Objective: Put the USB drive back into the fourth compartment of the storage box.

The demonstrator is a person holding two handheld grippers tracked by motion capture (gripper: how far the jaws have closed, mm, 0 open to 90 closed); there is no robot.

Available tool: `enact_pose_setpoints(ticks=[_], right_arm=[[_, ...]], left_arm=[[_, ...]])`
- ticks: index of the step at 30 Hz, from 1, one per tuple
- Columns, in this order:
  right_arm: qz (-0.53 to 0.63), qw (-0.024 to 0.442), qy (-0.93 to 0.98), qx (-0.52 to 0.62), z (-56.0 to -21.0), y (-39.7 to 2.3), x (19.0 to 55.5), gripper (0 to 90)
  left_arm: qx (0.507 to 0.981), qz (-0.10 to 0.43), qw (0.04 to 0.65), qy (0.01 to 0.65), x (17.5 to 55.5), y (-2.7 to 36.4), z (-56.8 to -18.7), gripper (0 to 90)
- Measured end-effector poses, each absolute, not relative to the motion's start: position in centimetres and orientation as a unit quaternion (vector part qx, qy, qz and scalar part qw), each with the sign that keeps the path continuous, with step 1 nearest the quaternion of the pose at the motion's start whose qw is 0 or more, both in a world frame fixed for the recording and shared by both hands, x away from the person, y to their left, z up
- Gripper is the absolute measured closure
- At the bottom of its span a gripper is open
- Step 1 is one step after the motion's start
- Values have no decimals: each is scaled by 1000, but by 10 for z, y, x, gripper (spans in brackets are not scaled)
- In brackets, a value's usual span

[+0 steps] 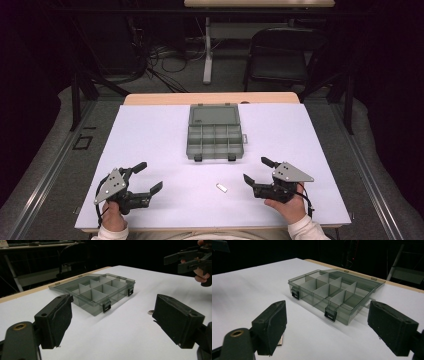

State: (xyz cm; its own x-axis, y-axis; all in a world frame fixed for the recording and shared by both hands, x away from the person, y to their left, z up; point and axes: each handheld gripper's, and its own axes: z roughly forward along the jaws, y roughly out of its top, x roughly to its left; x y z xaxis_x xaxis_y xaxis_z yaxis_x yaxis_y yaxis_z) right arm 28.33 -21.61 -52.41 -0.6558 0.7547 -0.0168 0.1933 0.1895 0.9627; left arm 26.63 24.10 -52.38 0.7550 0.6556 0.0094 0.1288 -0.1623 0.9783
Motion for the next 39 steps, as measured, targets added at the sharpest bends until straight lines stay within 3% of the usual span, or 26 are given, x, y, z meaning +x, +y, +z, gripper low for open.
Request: enact_pose_setpoints(ticks=[20, 39], right_arm=[[549, 252, 732, 314, -522, -211, 285, 165], [525, 202, 769, 304, -516, -192, 292, 249]], left_arm=[[723, 220, 593, 277, 264, 245, -524, 155], [728, 217, 587, 279, 267, 241, -525, 155]])
